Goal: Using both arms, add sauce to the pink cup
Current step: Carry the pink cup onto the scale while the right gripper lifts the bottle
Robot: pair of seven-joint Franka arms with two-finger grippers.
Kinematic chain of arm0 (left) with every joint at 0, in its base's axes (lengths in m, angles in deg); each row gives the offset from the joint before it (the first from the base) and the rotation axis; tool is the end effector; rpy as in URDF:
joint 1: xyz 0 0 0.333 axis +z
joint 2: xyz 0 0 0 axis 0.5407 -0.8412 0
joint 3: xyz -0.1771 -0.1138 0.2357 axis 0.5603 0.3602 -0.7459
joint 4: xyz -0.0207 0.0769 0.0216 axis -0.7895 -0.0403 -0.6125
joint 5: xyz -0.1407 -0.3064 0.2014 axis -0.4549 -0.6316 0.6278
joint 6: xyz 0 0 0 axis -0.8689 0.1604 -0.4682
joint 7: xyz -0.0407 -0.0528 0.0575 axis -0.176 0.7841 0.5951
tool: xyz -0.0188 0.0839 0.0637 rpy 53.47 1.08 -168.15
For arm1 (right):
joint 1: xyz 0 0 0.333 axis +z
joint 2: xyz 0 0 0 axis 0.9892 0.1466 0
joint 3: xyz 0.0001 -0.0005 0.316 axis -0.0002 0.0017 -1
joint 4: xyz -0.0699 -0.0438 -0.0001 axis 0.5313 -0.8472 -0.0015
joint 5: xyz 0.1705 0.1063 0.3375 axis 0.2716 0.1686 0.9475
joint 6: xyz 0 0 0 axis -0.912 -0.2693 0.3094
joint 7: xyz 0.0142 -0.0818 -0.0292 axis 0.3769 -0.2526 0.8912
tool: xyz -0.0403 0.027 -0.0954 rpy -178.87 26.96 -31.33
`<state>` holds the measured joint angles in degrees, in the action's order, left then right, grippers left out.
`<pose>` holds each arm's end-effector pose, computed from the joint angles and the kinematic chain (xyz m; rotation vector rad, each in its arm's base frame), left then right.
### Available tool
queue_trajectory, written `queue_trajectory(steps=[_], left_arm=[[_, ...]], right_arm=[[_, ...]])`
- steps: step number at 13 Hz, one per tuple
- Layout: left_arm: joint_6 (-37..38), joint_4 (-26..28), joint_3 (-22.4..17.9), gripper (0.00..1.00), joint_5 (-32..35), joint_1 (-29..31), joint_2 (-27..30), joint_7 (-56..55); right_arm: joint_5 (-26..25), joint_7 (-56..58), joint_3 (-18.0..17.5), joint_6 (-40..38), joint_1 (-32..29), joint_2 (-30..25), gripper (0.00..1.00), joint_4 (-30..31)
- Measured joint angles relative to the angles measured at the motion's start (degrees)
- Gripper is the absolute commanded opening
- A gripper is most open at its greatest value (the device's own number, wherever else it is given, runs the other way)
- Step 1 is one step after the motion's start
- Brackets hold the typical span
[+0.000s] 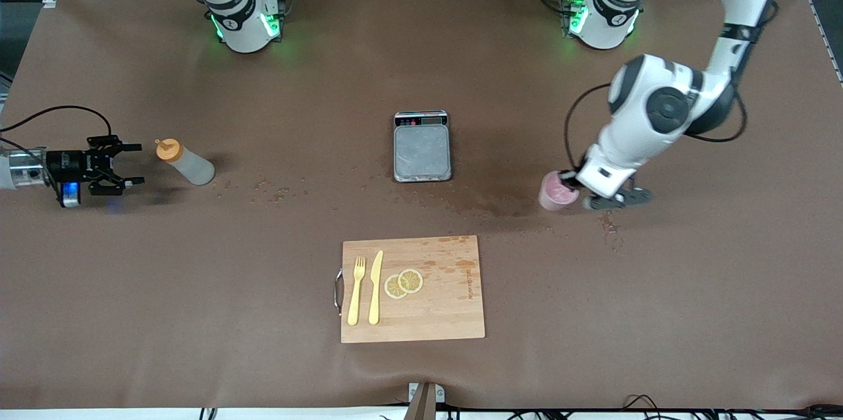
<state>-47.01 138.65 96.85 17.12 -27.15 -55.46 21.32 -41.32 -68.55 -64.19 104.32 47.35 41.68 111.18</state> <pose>0.5279 -0.2323 0.3230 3.0335 0.2467 -0.0154 0.5088 -0.2882 0.1846 -1.8357 1.3107 1.0822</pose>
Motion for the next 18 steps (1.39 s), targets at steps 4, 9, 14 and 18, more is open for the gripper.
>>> queue_trajectory(steps=[4,9,14,18], left_arm=[[0.0,-1.65,5.69,0.0,0.03,-4.95,-0.07,-17.27],[-0.01,-3.67,5.7,0.0,0.03,-13.42,-2.12,-30.36],[-0.81,-5.36,5.65,0.0,6.84,-17.83,-6.81,-40.77],[-1.27,-9.12,5.64,0.0,12.1,-19.87,-11.71,-47.64]], right_arm=[[0.15,0.0,-0.83,-0.87,0.23,2.61,1.0,0.19],[0.35,-0.12,-1.23,-1.62,4.31,3.65,1.0,0.3],[0.36,-0.09,-1.17,-2.04,5.38,5.87,0.79,0.45],[0.36,-0.11,-1.17,-3.3,5.38,6.1,0.41,0.43]])
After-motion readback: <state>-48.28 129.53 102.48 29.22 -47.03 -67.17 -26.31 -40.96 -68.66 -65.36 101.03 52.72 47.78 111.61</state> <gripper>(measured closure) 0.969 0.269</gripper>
